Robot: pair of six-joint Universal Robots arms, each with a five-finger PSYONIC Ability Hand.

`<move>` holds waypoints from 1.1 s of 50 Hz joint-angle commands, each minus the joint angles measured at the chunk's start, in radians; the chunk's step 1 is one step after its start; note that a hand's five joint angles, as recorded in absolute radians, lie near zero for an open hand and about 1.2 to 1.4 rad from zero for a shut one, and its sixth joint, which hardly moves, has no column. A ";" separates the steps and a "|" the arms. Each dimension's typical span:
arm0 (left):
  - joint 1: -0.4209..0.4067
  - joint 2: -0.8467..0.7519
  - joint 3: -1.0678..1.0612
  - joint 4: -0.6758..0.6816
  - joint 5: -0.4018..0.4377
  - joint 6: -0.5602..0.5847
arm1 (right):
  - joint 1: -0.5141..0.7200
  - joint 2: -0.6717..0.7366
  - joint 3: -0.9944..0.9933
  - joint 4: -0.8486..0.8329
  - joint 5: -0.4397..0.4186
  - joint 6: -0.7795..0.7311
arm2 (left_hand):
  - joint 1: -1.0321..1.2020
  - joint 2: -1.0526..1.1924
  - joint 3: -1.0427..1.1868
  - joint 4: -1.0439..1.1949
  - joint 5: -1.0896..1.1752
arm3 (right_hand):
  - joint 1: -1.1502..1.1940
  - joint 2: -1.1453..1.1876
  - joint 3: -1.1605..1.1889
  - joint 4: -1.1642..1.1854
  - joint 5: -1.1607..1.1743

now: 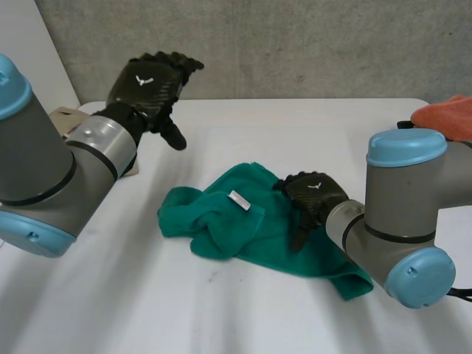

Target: Fold the laundry.

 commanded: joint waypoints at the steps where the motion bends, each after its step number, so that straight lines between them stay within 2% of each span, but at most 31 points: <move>1: -0.032 -0.027 -0.054 -0.005 0.067 0.016 | -0.020 -0.092 0.050 -0.038 0.051 -0.015 | -0.014 -0.034 -0.039 -0.029 -0.051 | -0.082 -0.080 -0.100 -0.100 -0.093; 4: -0.042 -0.037 -0.070 -0.005 0.102 0.029 | -0.037 -0.145 0.079 -0.051 0.046 -0.032 | -0.014 -0.034 -0.039 -0.029 -0.051 | -0.082 -0.080 -0.100 -0.100 -0.093; 7: -0.058 -0.062 -0.076 -0.008 0.151 0.058 | -0.062 -0.216 0.125 -0.042 0.034 -0.122 | 0.019 -0.001 -0.006 0.004 -0.018 | -0.082 -0.080 -0.100 -0.100 -0.093; 11: -0.079 -0.131 -0.042 -0.042 0.187 0.121 | -0.108 -0.273 0.211 0.013 0.022 -0.297 | 0.066 0.046 0.041 0.051 0.029 | -0.005 -0.004 -0.024 -0.023 -0.017; 15: -0.099 -0.203 0.023 -0.109 0.184 0.180 | -0.140 -0.301 0.337 0.021 0.020 -0.455 | 0.101 0.081 0.076 0.086 0.064 | 0.065 0.066 0.046 0.047 0.054; 18: -0.110 -0.240 0.068 -0.158 0.176 0.209 | -0.151 -0.301 0.394 -0.028 0.020 -0.474 | 0.133 0.114 0.109 0.119 0.096 | 0.071 0.072 0.052 0.053 0.060; 27: -0.125 -0.378 0.206 -0.307 0.153 0.287 | -0.172 -0.290 0.569 -0.320 -0.009 -0.471 | 0.333 0.313 0.309 0.318 0.296 | 0.074 0.075 0.055 0.056 0.063; 37: -0.114 -0.455 0.257 -0.345 0.113 0.378 | -0.165 -0.195 0.583 -0.404 -0.024 -0.469 | 0.573 0.554 0.549 0.559 0.536 | 0.209 0.210 0.190 0.191 0.197; 40: -0.110 -0.456 0.257 -0.341 0.101 0.381 | -0.168 -0.164 0.578 -0.424 -0.023 -0.471 | 0.691 0.671 0.666 0.676 0.653 | 0.405 0.406 0.386 0.387 0.393; 41: -0.108 -0.455 0.257 -0.336 0.096 0.379 | -0.169 -0.160 0.576 -0.439 -0.023 -0.469 | 0.869 0.849 0.844 0.854 0.831 | 0.728 0.730 0.710 0.710 0.717; 43: -0.107 -0.450 0.257 -0.333 0.090 0.379 | -0.172 -0.162 0.575 -0.462 -0.018 -0.468 | 1.130 1.110 1.106 1.116 1.093 | 1.138 1.139 1.119 1.120 1.127; 44: -0.107 -0.446 0.257 -0.333 0.087 0.378 | -0.174 -0.167 0.575 -0.478 -0.017 -0.466 | 1.207 1.187 1.182 1.192 1.170 | 1.140 1.141 1.121 1.122 1.129; 50: -0.084 -0.282 0.229 -0.326 0.003 0.307 | -0.211 -0.313 0.554 -0.526 0.014 -0.454 | 1.208 1.188 1.183 1.193 1.170 | 1.140 1.141 1.121 1.122 1.129; 52: -0.069 -0.217 0.212 -0.313 -0.023 0.263 | -0.220 -0.356 0.528 -0.503 0.013 -0.455 | 1.208 1.188 1.183 1.193 1.170 | 1.140 1.141 1.121 1.122 1.129; 55: -0.027 -0.092 0.153 -0.284 -0.063 0.154 | -0.234 -0.422 0.442 -0.383 0.003 -0.469 | 1.208 1.188 1.183 1.193 1.170 | 1.140 1.141 1.121 1.122 1.129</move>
